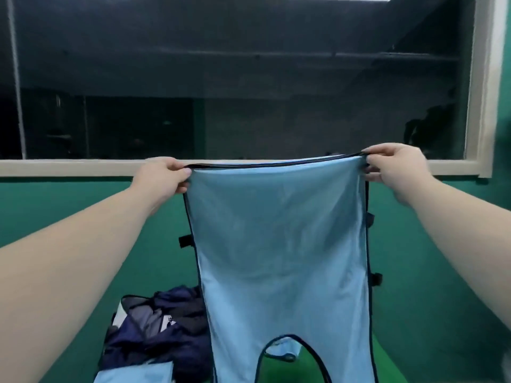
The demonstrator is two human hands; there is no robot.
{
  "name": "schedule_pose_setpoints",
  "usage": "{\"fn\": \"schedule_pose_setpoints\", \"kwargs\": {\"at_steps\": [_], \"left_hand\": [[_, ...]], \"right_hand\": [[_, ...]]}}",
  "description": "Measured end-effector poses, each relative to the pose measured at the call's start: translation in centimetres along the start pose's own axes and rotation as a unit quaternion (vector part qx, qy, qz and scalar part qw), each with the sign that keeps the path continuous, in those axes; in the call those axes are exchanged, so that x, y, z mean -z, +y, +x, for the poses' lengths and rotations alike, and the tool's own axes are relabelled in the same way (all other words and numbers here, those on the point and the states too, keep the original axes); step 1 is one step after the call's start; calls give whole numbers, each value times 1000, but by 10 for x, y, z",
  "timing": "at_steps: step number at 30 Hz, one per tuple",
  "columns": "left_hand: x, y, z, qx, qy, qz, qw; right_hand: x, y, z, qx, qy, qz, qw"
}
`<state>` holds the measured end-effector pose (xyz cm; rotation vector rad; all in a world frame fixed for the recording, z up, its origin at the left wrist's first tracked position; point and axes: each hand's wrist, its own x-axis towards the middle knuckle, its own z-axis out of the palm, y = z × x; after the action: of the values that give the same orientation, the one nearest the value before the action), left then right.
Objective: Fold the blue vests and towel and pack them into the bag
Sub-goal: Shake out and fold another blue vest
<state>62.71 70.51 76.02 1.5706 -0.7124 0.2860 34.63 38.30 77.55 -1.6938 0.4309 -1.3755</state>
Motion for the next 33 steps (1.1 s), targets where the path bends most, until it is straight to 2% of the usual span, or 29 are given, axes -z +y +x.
{"fn": "schedule_pose_setpoints", "kwargs": {"at_steps": [3, 6, 9, 14, 19, 22, 29, 33], "left_hand": [[7, 30, 1, -56, 15, 2, 998], [14, 40, -17, -70, -10, 6, 997], [19, 32, -54, -54, -45, 20, 997], [26, -4, -130, 14, -132, 71, 989], [29, -67, -220, 104, -223, 123, 961], [31, -94, -269, 134, -250, 162, 945], [47, -118, -342, 216, -313, 151, 912], [62, -127, -362, 223, -370, 168, 886]], "right_hand": [[13, -29, 5, 31, 3, 33, 999], [30, -40, -12, 36, -5, 41, 998], [52, -29, -46, 12, -32, 31, 999], [97, 21, -113, -81, -115, -46, 989], [129, 86, -190, -203, -192, -114, 953], [141, 120, -231, -257, -237, -149, 925], [162, 163, -304, -323, -329, -186, 868], [169, 169, -329, -338, -382, -191, 839]]}}
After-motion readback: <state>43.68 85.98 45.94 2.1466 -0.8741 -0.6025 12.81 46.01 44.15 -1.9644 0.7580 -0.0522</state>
